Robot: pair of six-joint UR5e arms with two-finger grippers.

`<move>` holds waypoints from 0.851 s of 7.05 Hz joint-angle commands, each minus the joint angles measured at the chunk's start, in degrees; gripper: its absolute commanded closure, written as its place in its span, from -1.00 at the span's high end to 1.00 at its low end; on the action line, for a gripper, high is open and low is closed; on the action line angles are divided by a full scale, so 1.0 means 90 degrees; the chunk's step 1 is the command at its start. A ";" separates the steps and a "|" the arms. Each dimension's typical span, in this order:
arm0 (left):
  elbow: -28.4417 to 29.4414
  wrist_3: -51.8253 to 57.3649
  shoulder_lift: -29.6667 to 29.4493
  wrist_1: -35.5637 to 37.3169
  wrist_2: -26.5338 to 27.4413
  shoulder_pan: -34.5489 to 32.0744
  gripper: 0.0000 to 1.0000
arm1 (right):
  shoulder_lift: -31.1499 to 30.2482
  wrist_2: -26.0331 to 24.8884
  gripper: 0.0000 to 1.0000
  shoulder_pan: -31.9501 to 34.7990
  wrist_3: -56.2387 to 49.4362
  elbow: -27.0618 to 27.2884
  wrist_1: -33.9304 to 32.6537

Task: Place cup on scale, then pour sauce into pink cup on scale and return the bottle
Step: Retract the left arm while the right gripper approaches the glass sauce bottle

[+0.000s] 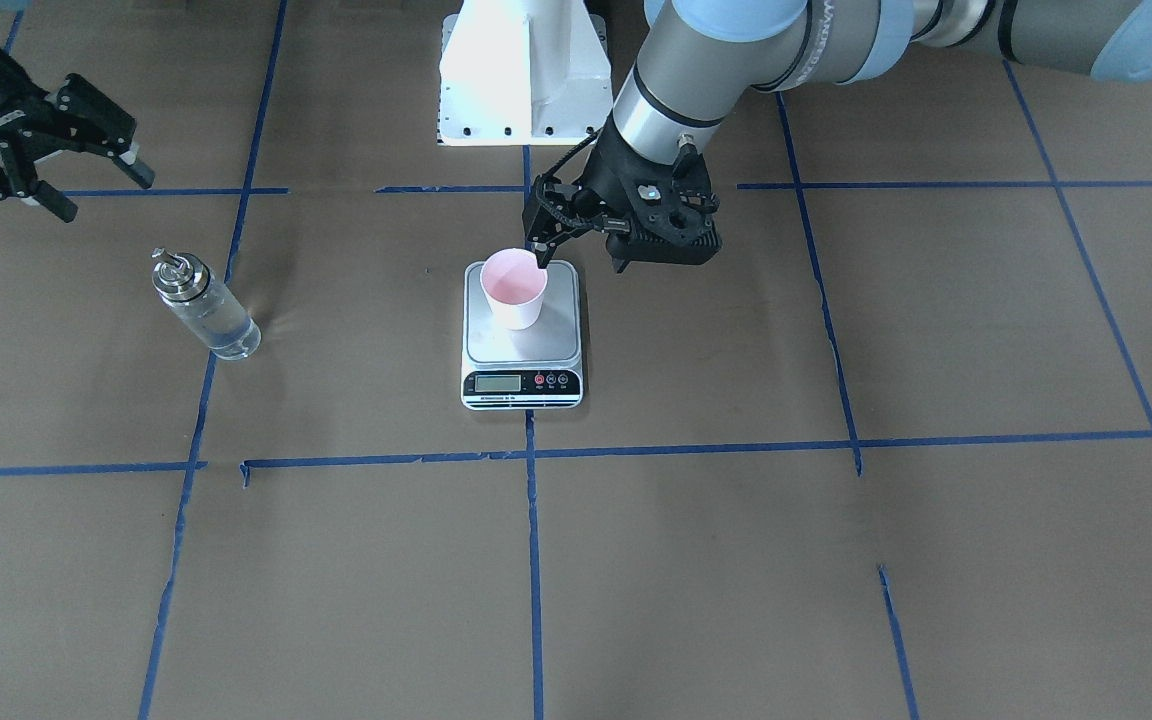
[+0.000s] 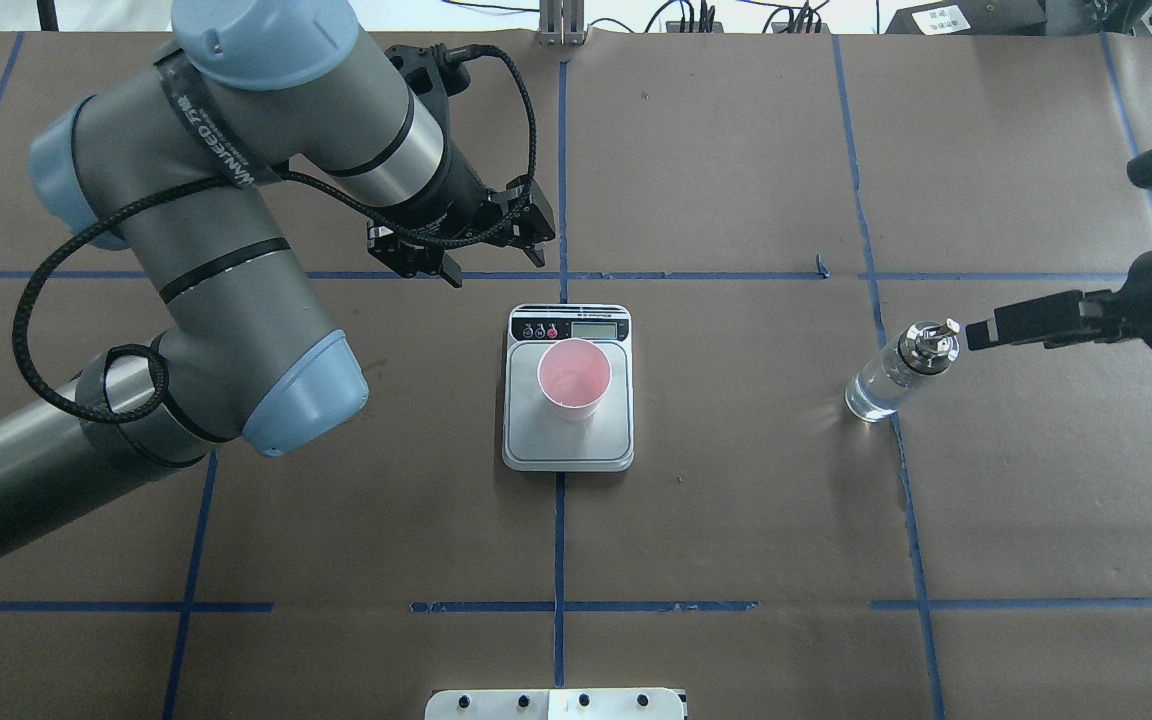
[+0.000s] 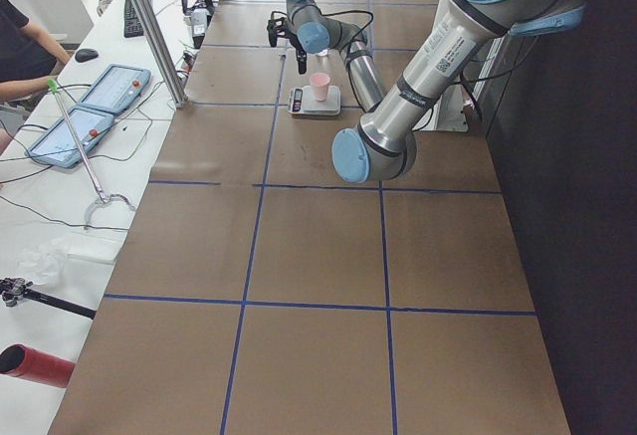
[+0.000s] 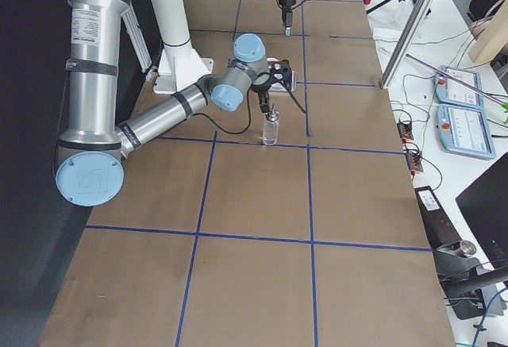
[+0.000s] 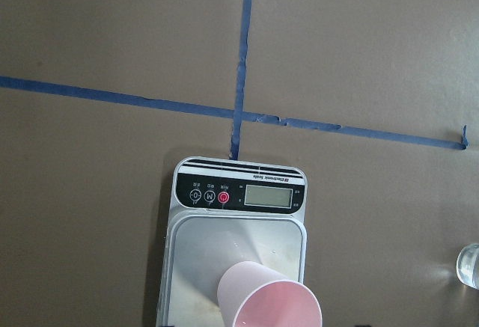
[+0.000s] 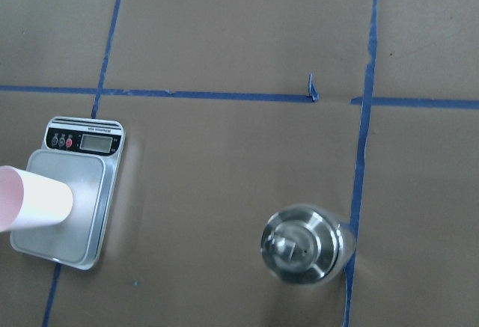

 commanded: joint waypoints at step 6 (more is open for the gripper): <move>-0.0223 0.0787 0.0579 -0.0076 0.0120 -0.0697 0.71 | -0.1068 -0.7166 1.00 -0.4622 0.2255 0.0151 0.0142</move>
